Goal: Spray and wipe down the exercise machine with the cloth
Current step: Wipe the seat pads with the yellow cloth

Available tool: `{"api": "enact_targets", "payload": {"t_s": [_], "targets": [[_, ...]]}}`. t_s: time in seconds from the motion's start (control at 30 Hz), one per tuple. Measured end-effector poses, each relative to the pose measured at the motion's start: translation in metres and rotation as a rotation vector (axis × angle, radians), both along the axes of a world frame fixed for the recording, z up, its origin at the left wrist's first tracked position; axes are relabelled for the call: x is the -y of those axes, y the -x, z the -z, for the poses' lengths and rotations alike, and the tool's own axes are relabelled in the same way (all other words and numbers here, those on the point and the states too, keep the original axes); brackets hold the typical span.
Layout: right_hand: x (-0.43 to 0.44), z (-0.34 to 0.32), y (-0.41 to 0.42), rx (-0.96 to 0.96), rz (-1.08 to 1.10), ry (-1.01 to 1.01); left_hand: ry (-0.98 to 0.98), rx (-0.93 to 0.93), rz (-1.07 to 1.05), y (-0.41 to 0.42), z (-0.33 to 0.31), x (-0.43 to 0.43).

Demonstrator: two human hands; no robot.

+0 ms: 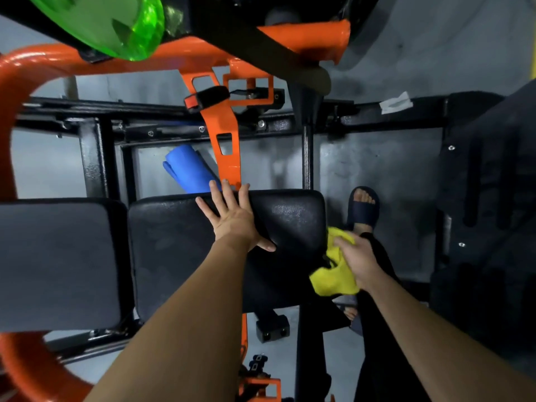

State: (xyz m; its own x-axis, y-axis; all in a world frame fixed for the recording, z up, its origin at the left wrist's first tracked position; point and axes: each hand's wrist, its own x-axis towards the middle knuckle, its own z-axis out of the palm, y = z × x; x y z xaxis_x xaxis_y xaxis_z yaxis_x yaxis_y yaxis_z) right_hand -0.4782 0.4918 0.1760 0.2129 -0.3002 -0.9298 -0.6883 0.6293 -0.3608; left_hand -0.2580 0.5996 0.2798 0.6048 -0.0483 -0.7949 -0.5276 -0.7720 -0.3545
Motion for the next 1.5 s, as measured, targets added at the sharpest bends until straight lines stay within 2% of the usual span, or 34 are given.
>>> {"api": "enact_targets", "payload": {"t_s": [0.13,0.23,0.27,0.33,0.4,0.43,0.57,0.67,0.73,0.83,0.97,1.03,1.13,1.2,1.3,1.33,1.43,1.5], "targets": [[0.058,0.002,-0.058,0.109,0.134,0.081,-0.017,0.005,0.008,0.001,0.0,0.002],[0.097,-0.002,-0.108,0.253,0.137,0.097,-0.01,0.01,0.007,0.001,-0.001,0.002],[0.103,-0.006,-0.122,0.283,0.087,0.115,-0.006,0.013,0.006,0.001,-0.001,0.002],[0.1,-0.013,-0.136,0.285,-0.189,0.219,0.007,0.015,0.007,0.001,0.0,0.0],[0.085,-0.017,-0.134,0.193,-0.472,0.314,0.008,0.01,0.01,0.001,-0.001,0.0],[0.076,-0.018,-0.127,0.147,-0.487,0.334,0.008,0.005,0.012,0.001,-0.001,0.0],[0.055,-0.013,-0.082,0.06,-0.169,0.251,0.023,-0.008,0.01,0.0,-0.001,-0.001],[0.015,0.003,-0.024,-0.053,-0.032,0.022,0.034,-0.012,0.003,0.0,-0.001,-0.003],[-0.013,0.006,0.012,-0.12,0.006,-0.093,0.031,-0.016,0.002,0.0,-0.002,-0.003],[-0.025,0.006,0.025,-0.123,-0.115,-0.129,0.045,-0.002,0.014,0.0,-0.001,-0.004],[0.009,0.004,-0.019,-0.067,-0.419,0.044,0.063,0.007,0.013,0.001,0.001,-0.005],[0.035,0.005,-0.047,-0.017,-0.493,0.143,0.054,0.0,0.01,0.0,0.0,-0.004],[0.064,0.001,-0.073,0.011,-0.586,0.169,0.061,0.006,0.015,0.002,-0.001,-0.005],[0.073,-0.001,-0.077,0.039,-0.482,0.202,0.062,0.006,0.019,0.001,0.0,-0.005],[0.078,-0.009,-0.084,0.102,-0.185,0.231,0.064,0.011,0.026,0.002,-0.001,-0.004],[0.075,-0.011,-0.087,0.139,-0.161,0.236,0.061,0.01,0.026,0.002,-0.001,-0.005],[0.063,-0.014,-0.092,0.168,-0.349,0.309,0.058,0.011,0.03,0.003,-0.002,-0.005],[0.058,-0.015,-0.088,0.159,-0.313,0.264,0.052,0.014,0.027,0.003,-0.003,-0.004]]}}
